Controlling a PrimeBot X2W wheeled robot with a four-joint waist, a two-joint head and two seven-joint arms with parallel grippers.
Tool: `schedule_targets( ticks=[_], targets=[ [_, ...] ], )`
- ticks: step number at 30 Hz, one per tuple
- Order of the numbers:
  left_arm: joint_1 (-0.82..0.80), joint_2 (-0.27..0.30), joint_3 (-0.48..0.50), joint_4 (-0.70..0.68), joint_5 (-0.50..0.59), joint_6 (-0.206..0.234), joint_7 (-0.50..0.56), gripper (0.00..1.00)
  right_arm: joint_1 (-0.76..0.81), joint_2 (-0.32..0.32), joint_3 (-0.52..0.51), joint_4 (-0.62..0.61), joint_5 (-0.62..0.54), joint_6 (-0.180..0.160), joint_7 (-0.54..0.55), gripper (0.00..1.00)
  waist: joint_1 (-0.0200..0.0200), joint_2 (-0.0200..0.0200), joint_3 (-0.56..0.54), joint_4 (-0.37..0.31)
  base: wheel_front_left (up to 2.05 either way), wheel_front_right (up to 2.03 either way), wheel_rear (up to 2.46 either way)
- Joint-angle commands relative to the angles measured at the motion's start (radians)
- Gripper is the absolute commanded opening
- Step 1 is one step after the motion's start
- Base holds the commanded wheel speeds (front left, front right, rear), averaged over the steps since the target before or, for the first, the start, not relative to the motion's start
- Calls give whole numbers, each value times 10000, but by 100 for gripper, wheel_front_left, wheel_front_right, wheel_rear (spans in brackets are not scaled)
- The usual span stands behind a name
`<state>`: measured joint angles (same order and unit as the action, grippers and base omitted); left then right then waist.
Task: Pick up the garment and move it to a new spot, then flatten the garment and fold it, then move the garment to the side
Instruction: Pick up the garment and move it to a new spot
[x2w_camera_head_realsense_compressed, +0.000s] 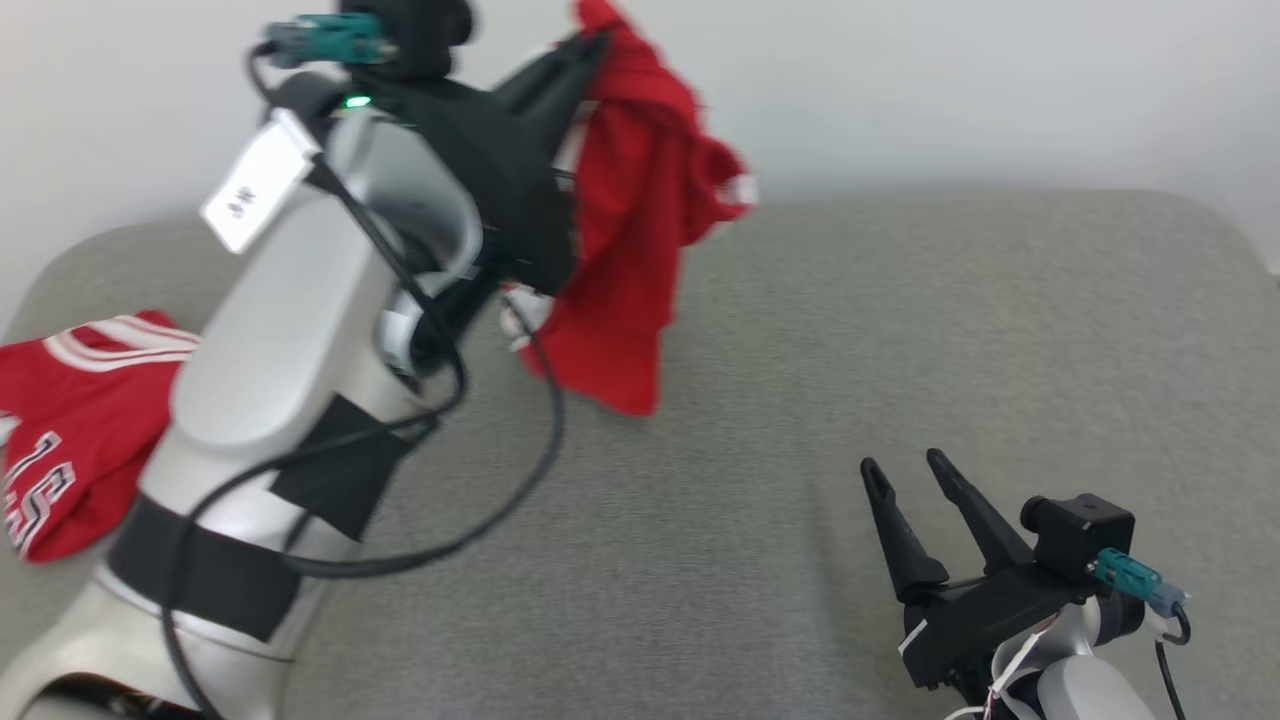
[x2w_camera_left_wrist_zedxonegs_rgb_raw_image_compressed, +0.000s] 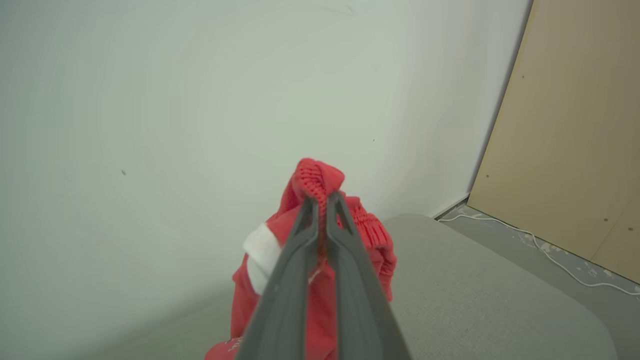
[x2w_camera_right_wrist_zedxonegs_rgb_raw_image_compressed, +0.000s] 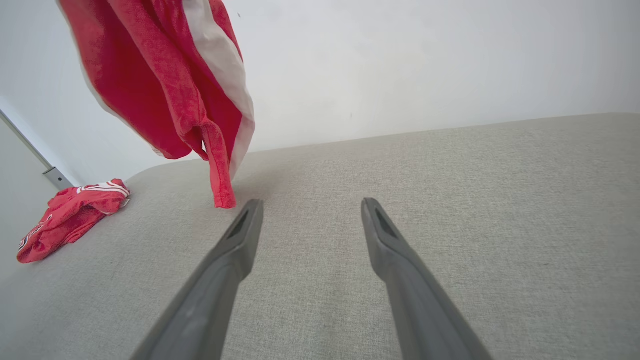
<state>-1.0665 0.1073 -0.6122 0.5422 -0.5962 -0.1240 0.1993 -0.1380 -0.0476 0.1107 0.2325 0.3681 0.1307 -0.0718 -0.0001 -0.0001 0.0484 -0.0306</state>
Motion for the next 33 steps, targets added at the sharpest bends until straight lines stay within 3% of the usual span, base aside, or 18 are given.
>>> schedule_targets(
  ticks=[1,11,17,33],
  targets=[
    [-13,-186,-209,-452,-242,-52,6,0,-152,-46,-110,49,0,0,-96,100,1,1,87,-655,0,0,0],
    [-106,-519,-1130,-1635,-749,32,-204,0,-399,-49,-127,121,72,0,-184,100,1,1,392,-1470,0,0,0],
    [436,-500,-1468,-1153,-789,393,-308,0,-466,-49,-157,216,133,0,-271,100,1,1,585,-1494,0,0,0],
    [2281,874,-1317,1461,-737,1321,-898,0,-411,-51,-147,45,-121,0,-40,100,1,1,656,-483,0,0,0]
  ],
)
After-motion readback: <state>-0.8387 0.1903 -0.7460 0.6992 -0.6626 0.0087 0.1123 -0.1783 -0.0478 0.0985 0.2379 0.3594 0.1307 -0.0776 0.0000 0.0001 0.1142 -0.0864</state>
